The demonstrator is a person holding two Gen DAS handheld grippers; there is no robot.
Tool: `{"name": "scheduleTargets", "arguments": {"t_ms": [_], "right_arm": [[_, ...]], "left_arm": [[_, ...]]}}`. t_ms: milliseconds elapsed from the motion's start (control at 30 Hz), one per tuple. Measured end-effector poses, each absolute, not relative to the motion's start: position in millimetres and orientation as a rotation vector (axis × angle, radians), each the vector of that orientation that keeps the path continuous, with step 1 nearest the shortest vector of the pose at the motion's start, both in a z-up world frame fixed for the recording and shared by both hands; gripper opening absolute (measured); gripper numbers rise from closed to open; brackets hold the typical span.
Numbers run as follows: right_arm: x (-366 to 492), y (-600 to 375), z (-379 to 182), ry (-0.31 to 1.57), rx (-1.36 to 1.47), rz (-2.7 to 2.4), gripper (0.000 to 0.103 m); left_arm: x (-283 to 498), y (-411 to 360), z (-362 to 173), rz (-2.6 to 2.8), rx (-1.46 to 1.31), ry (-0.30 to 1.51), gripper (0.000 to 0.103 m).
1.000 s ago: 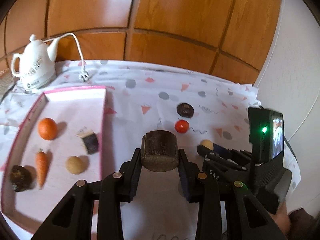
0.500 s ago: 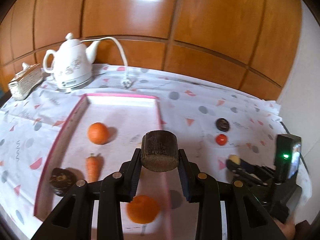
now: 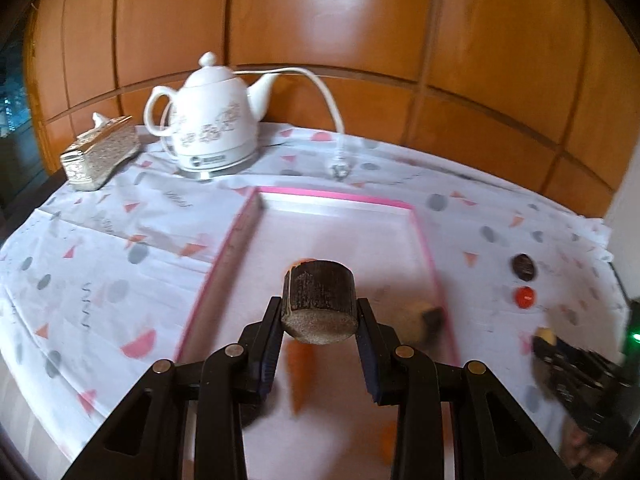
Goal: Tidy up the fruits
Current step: 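Carry the eggplant slice into the pink tray and release it with the left tool, then carry the potato into the pink tray and release it with the right tool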
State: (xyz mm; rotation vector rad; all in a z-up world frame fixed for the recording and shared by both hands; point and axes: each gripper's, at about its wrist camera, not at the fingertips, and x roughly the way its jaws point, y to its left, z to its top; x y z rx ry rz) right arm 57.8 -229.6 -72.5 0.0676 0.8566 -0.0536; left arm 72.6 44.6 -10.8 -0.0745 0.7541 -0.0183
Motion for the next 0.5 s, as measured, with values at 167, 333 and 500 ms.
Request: {"name": "scheduleTargets", "arguments": {"t_ms": [167,333,500], "right_arm": [[58.2,-229.1,-72.3,0.860,0.064,-0.052,0.025],[58.1,-228.5,-72.4,0.861,0.059,-0.052,0.025],[58.0,-227.8,-72.1,0.862,0.053,-0.054,0.025]], "left_arm": [[85.2,59.8,-17.1,0.027,-0.078,0.772,0.036],[82.1,65.2,-18.0,0.055,-0.106,0.764,0.049],[68.5,64.9,-19.6,0.046,-0.144,0.763,0.061]]}}
